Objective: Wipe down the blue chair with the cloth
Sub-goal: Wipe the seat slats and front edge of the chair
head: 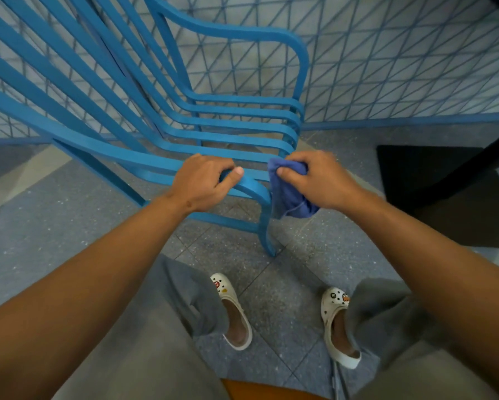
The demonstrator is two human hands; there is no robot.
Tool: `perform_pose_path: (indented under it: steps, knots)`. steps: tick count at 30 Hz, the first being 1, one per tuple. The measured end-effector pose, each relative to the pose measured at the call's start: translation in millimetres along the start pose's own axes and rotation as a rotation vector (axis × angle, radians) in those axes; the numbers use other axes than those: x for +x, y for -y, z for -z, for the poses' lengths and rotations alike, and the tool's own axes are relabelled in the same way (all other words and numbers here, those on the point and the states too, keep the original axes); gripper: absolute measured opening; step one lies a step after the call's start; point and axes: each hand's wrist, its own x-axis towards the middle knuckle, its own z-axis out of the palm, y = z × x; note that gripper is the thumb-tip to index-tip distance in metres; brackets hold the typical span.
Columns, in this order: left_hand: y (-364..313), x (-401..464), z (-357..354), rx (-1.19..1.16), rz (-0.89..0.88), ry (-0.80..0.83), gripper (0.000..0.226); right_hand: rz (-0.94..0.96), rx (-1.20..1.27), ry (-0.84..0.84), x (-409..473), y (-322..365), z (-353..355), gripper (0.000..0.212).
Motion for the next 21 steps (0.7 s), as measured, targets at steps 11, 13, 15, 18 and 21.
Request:
perform_pose_path:
  steps: [11, 13, 15, 18, 21]
  knots:
    - [-24.5, 9.7, -4.2, 0.067, -0.009, 0.119, 0.035, -0.072, 0.01, -0.047, -18.5, -57.0, 50.2, 0.018]
    - [-29.4, 11.3, -5.7, 0.087, -0.007, 0.135, 0.035, -0.054, -0.006, 0.001, -20.2, -63.2, 44.5, 0.013]
    - [-34.3, 12.1, -8.0, 0.107, -0.011, 0.145, 0.035, -0.038, -0.038, 0.023, -21.3, -68.4, 41.1, 0.014]
    - [-40.1, 13.3, -11.4, 0.126, -0.011, 0.14, 0.035, -0.026, -0.062, 0.035, -22.8, -72.7, 40.1, 0.016]
    - [-42.7, 13.7, -12.3, 0.146, -0.02, 0.145, 0.034, -0.007, -0.036, 0.035, -22.6, -71.2, 39.4, 0.021]
